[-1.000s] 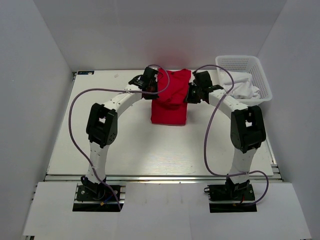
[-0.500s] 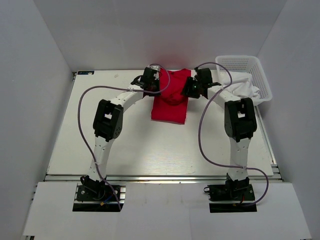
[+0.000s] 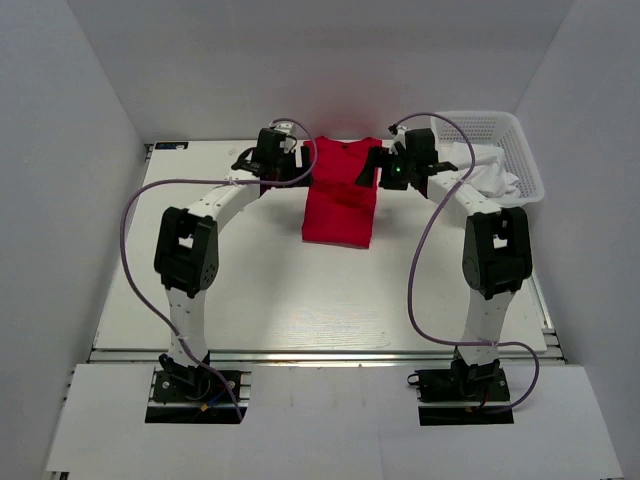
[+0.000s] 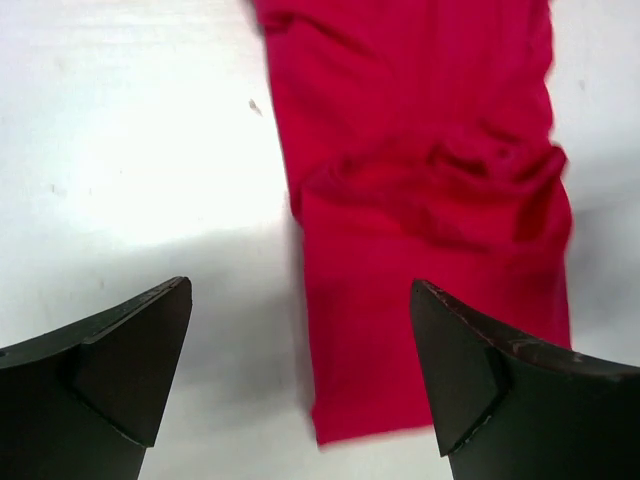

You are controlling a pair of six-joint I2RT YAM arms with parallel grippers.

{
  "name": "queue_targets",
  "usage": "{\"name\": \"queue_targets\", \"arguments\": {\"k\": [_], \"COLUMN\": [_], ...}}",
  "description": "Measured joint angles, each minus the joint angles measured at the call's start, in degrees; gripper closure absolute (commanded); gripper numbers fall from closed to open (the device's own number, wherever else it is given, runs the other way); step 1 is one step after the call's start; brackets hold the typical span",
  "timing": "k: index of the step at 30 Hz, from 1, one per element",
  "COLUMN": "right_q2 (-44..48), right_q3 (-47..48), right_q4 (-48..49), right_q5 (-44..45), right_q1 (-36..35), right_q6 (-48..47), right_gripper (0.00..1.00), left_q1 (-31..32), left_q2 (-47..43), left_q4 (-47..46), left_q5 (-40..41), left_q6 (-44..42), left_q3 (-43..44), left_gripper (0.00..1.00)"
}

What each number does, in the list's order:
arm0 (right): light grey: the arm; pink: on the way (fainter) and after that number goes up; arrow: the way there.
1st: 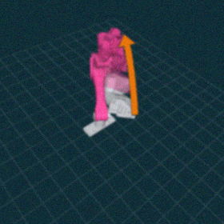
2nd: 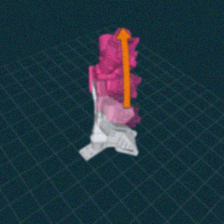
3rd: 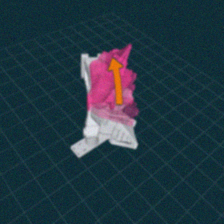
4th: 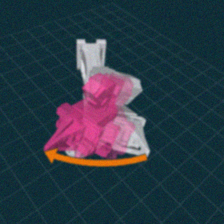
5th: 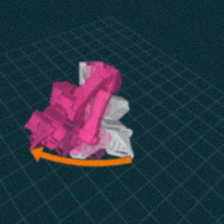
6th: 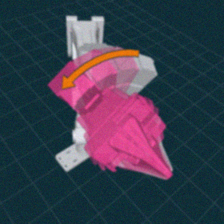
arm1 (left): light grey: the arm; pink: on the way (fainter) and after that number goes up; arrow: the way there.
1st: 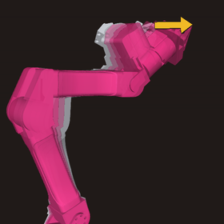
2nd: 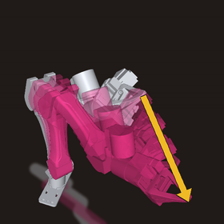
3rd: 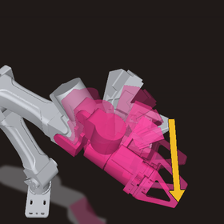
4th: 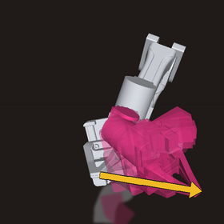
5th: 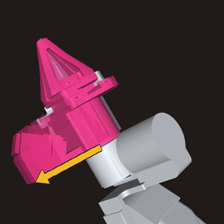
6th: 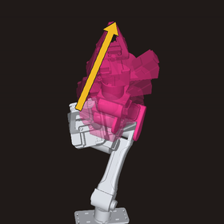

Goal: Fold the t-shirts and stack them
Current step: Fold the folded rectangular tshirt in 1/3 of the way

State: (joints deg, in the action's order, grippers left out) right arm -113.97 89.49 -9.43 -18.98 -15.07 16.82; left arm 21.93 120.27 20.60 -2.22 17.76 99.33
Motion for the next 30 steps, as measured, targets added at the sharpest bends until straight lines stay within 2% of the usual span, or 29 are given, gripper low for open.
{"name": "queue_targets", "arguments": {"k": [4, 9, 17, 22, 30], "right_q2": [2.9, 1.5, -11.3, -20.3, -23.8], "right_q3": [-4.6, -5.4, 3.8, 12.0, 18.5], "right_q4": [0.7, 1.2, 2.5, 4.6, 10.2], "right_q5": [-3.8, -8.9, -12.4, -11.3, -8.2], "right_q1": [-1.6, -4.0, -6.6, -6.3, -5.0], "right_q6": [-2.1, -3.2, -2.6, 0.2, 5.3], "right_gripper": [0.1, 0.1, 0.1, 0.1, 0.1], "left_q1": [0.8, 1.9, 2.3, 2.3, 2.3], "left_q2": [-8.3, -15.7, -24.5, -28.3, -28.9], "left_q4": [-1.7, -2.9, -2.8, -2.6, -2.6], "left_q5": [-1.0, -4.0, -7.7, -7.6, -7.7], "left_q6": [-0.2, -0.2, 1.0, 1.8, 1.1], "left_q3": [-9.3, -21.6, -39.8, -43.4, -43.4], "left_gripper": [0.0, 0.0, 0.0, 0.0, 0.0]}}
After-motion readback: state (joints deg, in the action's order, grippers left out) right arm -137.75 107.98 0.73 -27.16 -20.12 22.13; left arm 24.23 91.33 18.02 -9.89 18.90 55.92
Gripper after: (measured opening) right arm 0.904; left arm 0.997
